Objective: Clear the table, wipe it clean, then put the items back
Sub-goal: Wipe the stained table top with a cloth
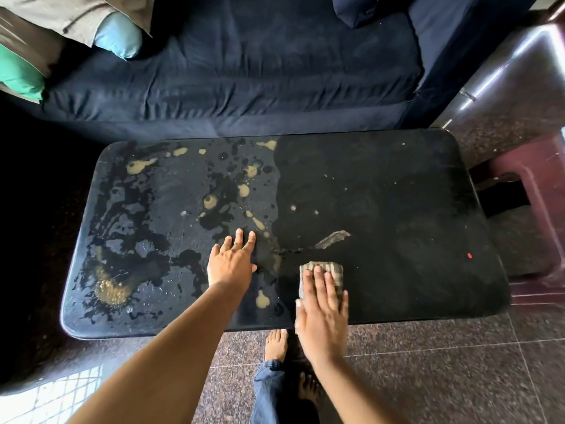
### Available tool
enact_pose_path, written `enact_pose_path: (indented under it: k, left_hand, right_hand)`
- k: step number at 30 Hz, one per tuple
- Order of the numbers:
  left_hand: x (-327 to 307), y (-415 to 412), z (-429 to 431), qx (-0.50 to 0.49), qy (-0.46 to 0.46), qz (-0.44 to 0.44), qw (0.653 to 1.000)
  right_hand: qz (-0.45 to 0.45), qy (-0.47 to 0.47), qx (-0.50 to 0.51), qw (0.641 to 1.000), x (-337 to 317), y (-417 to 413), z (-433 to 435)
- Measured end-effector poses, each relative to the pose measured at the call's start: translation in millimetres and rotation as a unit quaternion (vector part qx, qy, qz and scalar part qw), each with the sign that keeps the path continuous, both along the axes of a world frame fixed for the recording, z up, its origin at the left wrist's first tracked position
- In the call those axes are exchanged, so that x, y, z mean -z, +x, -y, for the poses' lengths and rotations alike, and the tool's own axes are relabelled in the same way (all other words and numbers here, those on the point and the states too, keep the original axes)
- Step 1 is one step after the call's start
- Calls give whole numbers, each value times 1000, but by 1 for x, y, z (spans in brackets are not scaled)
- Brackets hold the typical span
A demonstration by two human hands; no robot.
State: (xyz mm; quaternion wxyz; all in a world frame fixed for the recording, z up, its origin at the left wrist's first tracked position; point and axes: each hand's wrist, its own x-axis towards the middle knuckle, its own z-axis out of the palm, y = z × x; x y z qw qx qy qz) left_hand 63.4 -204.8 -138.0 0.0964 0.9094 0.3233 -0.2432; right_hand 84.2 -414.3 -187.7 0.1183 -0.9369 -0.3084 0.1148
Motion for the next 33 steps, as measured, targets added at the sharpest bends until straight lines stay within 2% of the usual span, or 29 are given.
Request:
enact_pose_path:
  k: [2, 6, 8, 10, 12, 14, 16, 18, 21, 23, 25, 27, 29, 31, 33]
  left_hand:
    - [1, -1, -1, 2, 0, 1, 1000]
    - [1, 0, -2, 14, 11, -7, 1000]
    - [1, 0, -3, 21, 15, -13, 1000]
    - [2, 1, -4, 22, 16, -11, 1000]
    - [4, 0, -5, 22, 11, -8, 1000]
    - [4, 1, -6, 27, 14, -7, 1000]
    - [5, 1, -9, 39, 19, -8, 999]
    - [6, 0, -10, 46, 18, -9, 999]
    - [4, -1, -10, 50, 17, -3, 999]
    - [1, -2, -15, 59, 9, 0, 998]
    - [-2, -4, -22, 67, 1, 3, 998]
    - [-5, -4, -28, 82, -1, 11, 997]
    - [-8, -2, -32, 99, -10, 22, 995]
    - [-11, -4, -37, 103, -35, 34, 993]
    - [-9, -12, -44, 95, -68, 63, 991]
  right_hand:
    - [-17, 17, -27, 999, -2, -22, -25]
    - [27, 1, -247, 969, 1, -7, -10]
    - [55, -9, -294, 954, 1, 12, 6]
    - [41, -15, -221, 974, 0, 14, 6]
    - [0, -16, -94, 995, -3, -5, -14]
    - [-28, 6, -17, 999, -5, -31, -40]
    - [-32, 15, -41, 999, -6, -47, -58]
    - [-27, 8, -124, 992, -5, -47, -56]
    - [18, -1, -274, 961, -1, -24, -30]
    - [47, -15, -334, 941, 0, -4, -16]
    - [34, -23, -279, 959, 0, -3, -19]
    - [-3, -14, -150, 989, -3, -21, -37]
    - [-29, 4, -63, 998, -5, -44, -62]
    - [-36, 12, -69, 997, -6, -53, -75]
    - [-16, 12, -178, 984, -2, -47, -68]
